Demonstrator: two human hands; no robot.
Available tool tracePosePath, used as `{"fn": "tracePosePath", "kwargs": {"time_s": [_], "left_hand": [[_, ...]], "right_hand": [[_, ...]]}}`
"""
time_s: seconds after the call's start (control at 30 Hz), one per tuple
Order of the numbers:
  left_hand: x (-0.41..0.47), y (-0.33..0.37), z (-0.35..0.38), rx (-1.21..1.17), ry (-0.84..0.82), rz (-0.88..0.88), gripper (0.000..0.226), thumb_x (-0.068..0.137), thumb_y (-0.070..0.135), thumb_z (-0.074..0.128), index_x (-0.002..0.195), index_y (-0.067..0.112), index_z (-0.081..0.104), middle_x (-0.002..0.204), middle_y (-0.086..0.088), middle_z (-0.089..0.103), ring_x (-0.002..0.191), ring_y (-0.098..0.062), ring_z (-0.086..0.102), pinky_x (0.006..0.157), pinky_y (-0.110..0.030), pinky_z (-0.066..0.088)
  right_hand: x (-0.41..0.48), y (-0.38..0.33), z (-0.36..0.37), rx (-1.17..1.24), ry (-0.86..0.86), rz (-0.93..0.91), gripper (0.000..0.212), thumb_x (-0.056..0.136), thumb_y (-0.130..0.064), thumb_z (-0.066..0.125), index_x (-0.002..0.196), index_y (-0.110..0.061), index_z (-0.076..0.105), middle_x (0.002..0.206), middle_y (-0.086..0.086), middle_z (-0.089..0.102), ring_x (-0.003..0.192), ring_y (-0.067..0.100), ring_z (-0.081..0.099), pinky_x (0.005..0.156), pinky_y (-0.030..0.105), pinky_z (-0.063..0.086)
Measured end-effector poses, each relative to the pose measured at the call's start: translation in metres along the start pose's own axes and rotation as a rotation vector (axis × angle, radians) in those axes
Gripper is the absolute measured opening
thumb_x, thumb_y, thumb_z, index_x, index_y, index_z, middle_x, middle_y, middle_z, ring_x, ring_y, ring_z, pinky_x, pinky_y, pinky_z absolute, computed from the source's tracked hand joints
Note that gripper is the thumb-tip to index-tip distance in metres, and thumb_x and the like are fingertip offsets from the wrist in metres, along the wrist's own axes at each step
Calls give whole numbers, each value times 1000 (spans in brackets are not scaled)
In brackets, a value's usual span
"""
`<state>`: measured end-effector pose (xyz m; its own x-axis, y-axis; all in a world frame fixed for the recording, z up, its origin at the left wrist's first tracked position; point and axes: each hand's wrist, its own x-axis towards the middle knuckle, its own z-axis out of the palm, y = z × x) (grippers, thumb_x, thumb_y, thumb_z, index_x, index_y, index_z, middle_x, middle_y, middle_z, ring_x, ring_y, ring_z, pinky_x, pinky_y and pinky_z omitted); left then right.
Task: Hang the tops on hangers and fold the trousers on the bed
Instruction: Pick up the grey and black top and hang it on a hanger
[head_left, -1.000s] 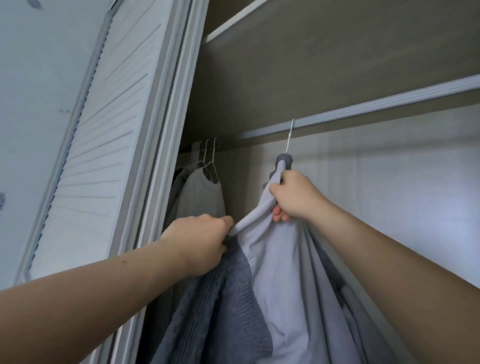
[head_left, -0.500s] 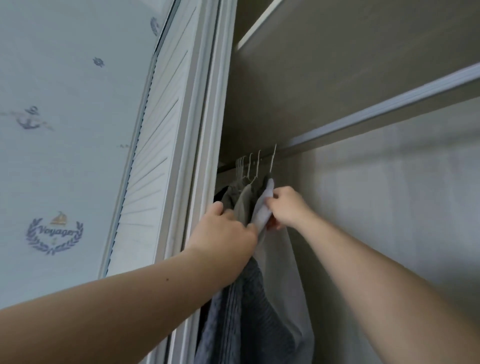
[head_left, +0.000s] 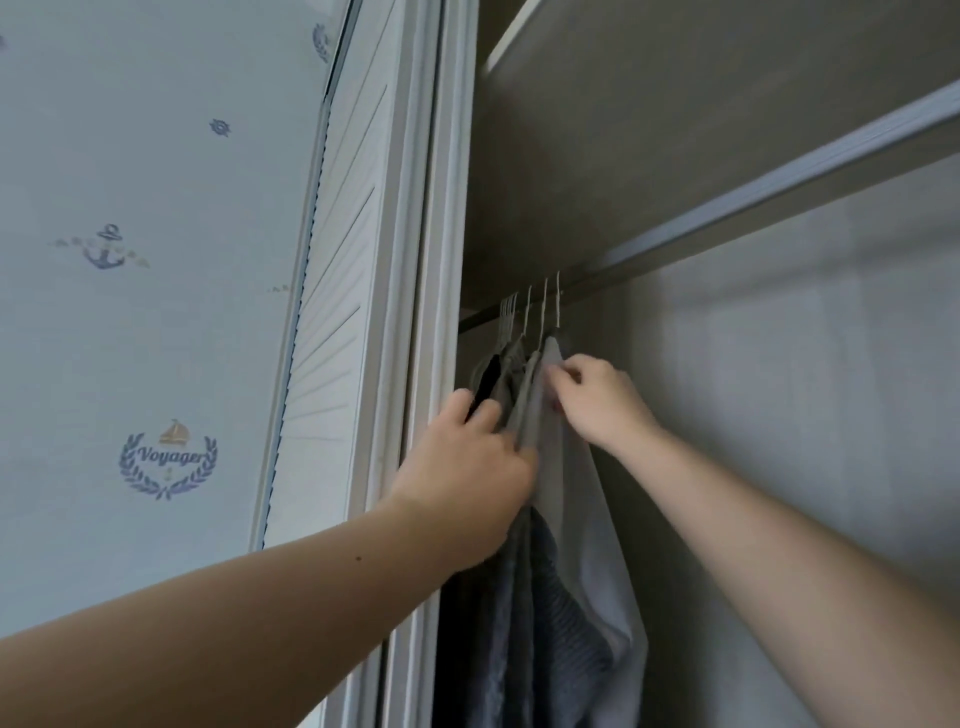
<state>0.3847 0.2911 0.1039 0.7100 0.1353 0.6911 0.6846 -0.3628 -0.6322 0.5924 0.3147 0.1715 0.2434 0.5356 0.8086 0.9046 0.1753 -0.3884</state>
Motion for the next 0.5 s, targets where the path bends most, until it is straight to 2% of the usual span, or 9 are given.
{"fn": "tracePosePath", "kwargs": {"time_s": [0.07,0.13,0.17,0.27,0.4,0.5], "left_hand": [[-12,-7,-4,-20,45,34,34,94,36,48,118,16,62,124,-8,64,123,-33,45,109,-49,27],[-26,-17,-11,-20,75,41,40,94,40,46,122,18,64,138,-10,59,139,-36,38,119,-53,22],[-33,-22,-16,-15,86,34,43,93,43,45,123,19,65,143,-10,56,144,-37,35,120,-55,21],[-63,-42,-33,7,87,-14,52,95,50,42,135,22,58,157,-12,42,152,-37,21,122,-58,13],[-116,-80,-65,76,53,-102,66,99,58,26,157,26,29,168,-8,13,155,-36,-2,123,-59,3],[-167,-114,-96,102,28,-201,71,97,58,23,160,26,25,168,-5,11,155,-35,-1,121,-59,7]], "right_hand": [[-12,-5,-10,-50,7,-81,47,100,-59,37,136,-33,52,133,1,59,116,21,55,87,34,44],[-27,-19,-20,-115,21,-167,60,97,-67,28,148,-37,36,155,-1,39,142,24,33,109,44,36],[-36,-29,-25,-145,34,-202,67,93,-71,22,152,-40,28,161,-3,29,149,22,22,116,48,28],[-62,-63,-29,-185,91,-262,72,89,-74,13,155,-45,12,167,-12,6,154,14,-2,120,54,10],[-94,-122,-22,-238,94,-347,66,98,-68,16,156,-46,-7,167,-15,-15,153,13,-18,121,53,0],[-118,-180,-6,-236,50,-390,69,96,-72,11,154,-46,-16,165,-15,-23,151,14,-25,121,54,-5]]}}
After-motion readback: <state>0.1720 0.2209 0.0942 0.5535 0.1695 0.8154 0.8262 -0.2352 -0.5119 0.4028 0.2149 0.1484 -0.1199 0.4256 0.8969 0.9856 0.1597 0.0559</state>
